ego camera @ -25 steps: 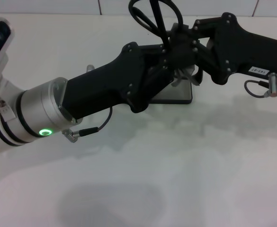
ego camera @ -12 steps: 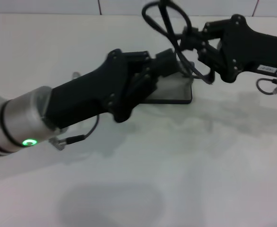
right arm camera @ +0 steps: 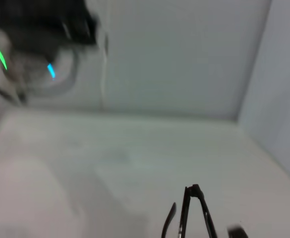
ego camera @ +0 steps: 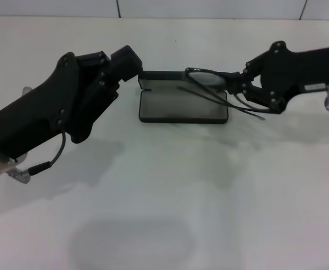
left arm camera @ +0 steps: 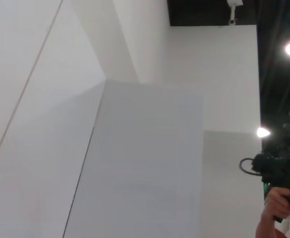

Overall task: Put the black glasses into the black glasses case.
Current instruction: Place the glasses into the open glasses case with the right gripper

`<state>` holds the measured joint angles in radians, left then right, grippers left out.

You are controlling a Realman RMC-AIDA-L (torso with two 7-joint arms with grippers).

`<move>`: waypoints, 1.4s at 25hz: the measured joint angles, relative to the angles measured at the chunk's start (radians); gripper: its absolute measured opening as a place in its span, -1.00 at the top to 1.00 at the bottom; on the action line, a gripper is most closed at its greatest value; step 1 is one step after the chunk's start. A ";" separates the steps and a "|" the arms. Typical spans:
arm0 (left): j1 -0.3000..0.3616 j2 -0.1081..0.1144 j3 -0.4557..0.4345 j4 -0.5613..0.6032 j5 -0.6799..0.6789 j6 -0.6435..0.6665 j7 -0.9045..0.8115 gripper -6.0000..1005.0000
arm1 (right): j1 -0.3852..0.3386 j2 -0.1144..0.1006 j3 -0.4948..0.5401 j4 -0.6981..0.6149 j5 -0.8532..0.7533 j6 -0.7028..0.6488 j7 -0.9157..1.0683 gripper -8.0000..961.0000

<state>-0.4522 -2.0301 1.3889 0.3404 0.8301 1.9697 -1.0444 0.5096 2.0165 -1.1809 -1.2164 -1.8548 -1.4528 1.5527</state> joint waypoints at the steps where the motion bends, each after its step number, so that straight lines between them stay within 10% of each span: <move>1: 0.000 0.000 0.000 0.000 0.000 0.000 0.000 0.90 | 0.020 0.000 -0.016 -0.010 -0.048 0.021 0.026 0.81; 17: 0.000 -0.007 -0.002 -0.008 -0.005 -0.016 0.009 0.90 | 0.149 0.009 -0.470 0.051 -0.266 0.501 0.079 0.77; 35: -0.016 -0.007 -0.002 -0.009 -0.004 -0.031 0.009 0.90 | 0.134 0.011 -0.588 0.114 -0.300 0.708 0.081 0.73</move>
<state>-0.4680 -2.0372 1.3866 0.3313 0.8257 1.9389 -1.0354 0.6437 2.0279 -1.7690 -1.1028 -2.1546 -0.7450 1.6335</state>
